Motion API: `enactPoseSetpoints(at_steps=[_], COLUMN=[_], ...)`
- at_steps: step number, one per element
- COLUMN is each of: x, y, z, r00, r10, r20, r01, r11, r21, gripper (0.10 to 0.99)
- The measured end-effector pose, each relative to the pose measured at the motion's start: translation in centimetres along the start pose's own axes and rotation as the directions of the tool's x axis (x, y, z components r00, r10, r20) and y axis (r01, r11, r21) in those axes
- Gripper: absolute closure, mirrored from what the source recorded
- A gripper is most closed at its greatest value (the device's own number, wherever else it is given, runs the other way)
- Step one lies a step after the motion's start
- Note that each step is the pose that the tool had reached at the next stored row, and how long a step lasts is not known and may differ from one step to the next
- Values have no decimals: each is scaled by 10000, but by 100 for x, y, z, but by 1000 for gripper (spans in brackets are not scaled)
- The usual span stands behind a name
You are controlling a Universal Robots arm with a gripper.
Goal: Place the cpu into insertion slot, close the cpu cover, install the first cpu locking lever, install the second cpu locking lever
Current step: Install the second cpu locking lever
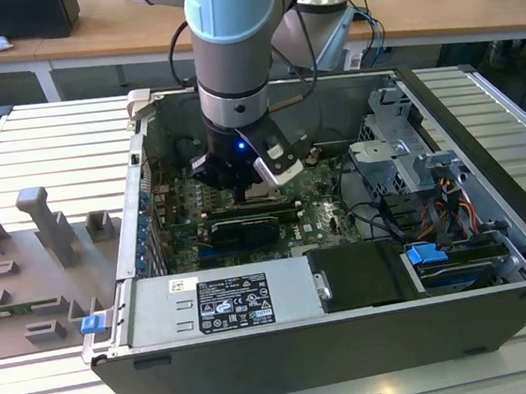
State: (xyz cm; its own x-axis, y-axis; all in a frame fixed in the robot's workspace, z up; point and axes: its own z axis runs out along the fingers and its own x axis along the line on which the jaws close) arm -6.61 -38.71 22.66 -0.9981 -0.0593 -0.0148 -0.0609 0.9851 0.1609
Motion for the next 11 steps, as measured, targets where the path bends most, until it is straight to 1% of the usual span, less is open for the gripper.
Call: enactPoseSetpoints(at_steps=[3,4,5,6,7,8,9,11], x=[32,47,52,54,56,59,65,73], y=[-2,-4,-14,-24,-34,-57,-76,-103], z=[21,35,101,157,167,172,173,176], r00=[10000,10000,10000,10000,10000,10000,10000,10000], r10=[-21,-35,-41,-42,-41,-39,-41,-43], r20=[5,8,11,12,15,24,28,32], r01=[21,35,41,42,42,41,42,45], r11=[9999,9997,9996,9995,9993,9989,9986,9982], r21=[-138,-229,-286,-309,-367,-467,-529,-602], gripper=[980,980,980,980,980,980,980,980])
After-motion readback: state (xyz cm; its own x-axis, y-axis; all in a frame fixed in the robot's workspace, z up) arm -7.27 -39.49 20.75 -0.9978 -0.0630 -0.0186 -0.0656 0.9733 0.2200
